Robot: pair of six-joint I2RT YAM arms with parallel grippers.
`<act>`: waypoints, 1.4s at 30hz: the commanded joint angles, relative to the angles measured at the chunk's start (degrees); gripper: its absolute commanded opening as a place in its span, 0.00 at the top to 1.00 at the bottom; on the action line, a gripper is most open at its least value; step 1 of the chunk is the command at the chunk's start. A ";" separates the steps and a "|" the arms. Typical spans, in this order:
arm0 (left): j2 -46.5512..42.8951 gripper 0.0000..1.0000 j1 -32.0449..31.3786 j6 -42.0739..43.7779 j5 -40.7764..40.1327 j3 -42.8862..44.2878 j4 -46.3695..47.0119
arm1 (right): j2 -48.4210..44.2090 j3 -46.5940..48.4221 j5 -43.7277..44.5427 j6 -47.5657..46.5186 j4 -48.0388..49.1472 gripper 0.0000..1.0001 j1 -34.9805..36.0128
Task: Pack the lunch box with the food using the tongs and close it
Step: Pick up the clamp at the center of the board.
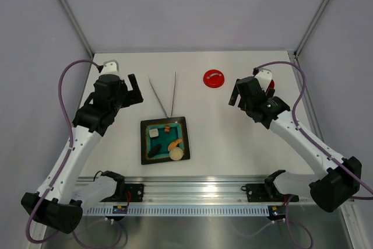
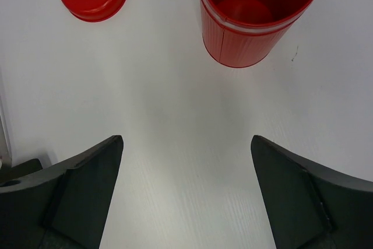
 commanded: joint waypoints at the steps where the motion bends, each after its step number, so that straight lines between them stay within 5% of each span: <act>1: -0.13 0.01 0.05 -0.26 0.46 1.40 0.58 | -1.35 -0.95 -0.96 0.06 1.65 0.01 -0.13; 11: 4.35 0.01 -0.21 -0.44 -1.04 3.42 -3.37 | -3.64 -4.20 -7.46 -2.32 7.71 0.01 -0.22; 42: 49.97 0.02 -9.27 -8.79 4.59 22.14 2.95 | -5.66 -6.31 -6.32 -0.03 5.96 0.01 -0.22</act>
